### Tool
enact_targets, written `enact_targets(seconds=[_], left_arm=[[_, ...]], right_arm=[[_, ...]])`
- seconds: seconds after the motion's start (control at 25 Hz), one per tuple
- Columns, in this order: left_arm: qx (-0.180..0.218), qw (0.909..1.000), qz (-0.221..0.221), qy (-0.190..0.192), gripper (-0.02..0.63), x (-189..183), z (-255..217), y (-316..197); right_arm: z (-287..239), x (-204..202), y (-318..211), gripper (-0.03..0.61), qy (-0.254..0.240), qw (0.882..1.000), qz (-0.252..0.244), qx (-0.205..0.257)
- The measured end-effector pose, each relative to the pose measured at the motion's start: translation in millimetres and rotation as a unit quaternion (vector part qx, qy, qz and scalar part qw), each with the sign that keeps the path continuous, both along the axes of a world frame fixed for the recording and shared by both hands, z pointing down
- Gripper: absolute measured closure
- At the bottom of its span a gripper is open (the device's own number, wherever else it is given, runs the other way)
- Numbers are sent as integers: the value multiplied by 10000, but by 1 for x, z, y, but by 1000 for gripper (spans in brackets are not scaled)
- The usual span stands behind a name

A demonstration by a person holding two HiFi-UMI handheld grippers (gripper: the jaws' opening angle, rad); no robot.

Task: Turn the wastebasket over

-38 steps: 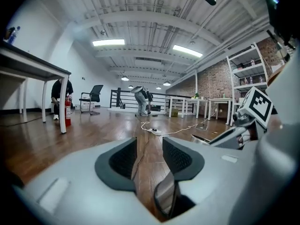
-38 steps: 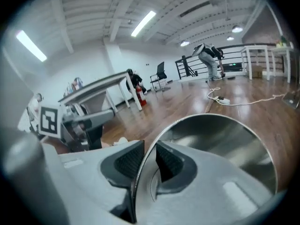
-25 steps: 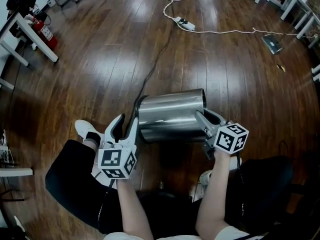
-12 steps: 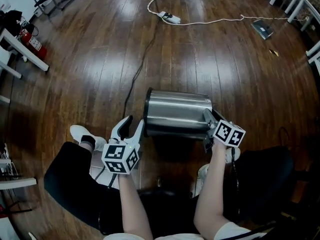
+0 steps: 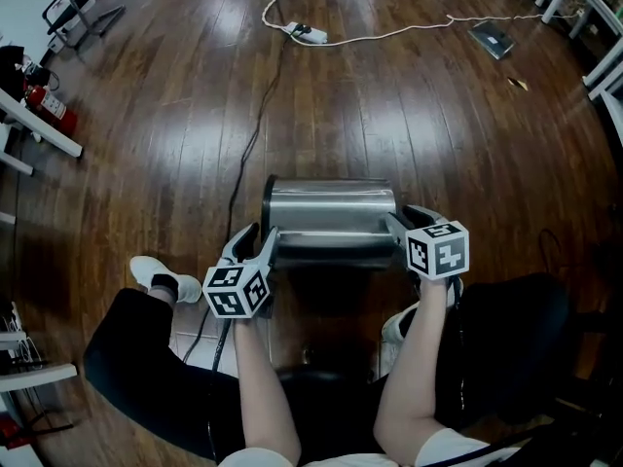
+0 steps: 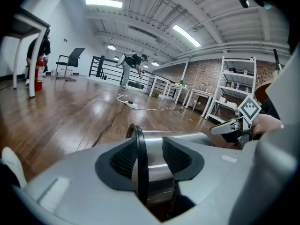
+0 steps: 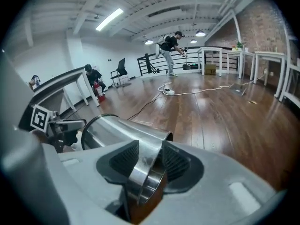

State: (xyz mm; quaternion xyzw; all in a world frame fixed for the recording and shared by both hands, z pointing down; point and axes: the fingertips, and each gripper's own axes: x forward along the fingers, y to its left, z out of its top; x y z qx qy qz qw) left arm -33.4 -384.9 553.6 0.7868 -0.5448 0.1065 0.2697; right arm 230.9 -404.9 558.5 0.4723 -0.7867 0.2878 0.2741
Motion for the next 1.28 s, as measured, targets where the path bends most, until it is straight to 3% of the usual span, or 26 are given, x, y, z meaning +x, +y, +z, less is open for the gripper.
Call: enact_targets(seconds=[0.2, 0.32, 0.4, 0.52, 0.84, 0.96, 1.08, 1.24, 1.28], left_arm=[[-228, 9991, -252, 245, 423, -6, 23, 2], [-153, 9982, -252, 525, 480, -4, 23, 1], [-157, 9975, -241, 642, 488, -5, 22, 2], [-196, 9958, -170, 883, 508, -6, 23, 6], [-178, 9950, -388, 905, 534, -27, 6, 20], [167, 9972, -520, 501, 538, -51, -33, 19], [487, 9972, -460, -344, 539, -65, -73, 17], [830, 9895, 133, -1175, 540, -39, -102, 16], [883, 9857, 390, -1382, 540, -24, -101, 16]], right_arm=[[6, 9, 11, 434, -271, 9985, 195, -425], [19, -5, 18, 440, -593, 9960, 36, -666], [28, -4, 24, 482, -245, 9959, -81, -865], [34, 2, 32, 488, 222, 9935, -210, -1092], [32, -18, 29, 502, 125, 9935, -358, -1078], [35, -49, 29, 500, -658, 9902, -510, -1123], [50, -83, 26, 500, -1561, 9809, -500, -1045], [89, -119, 12, 519, -1940, 9796, -284, -435], [103, -128, 12, 573, -2022, 9782, -209, -428]])
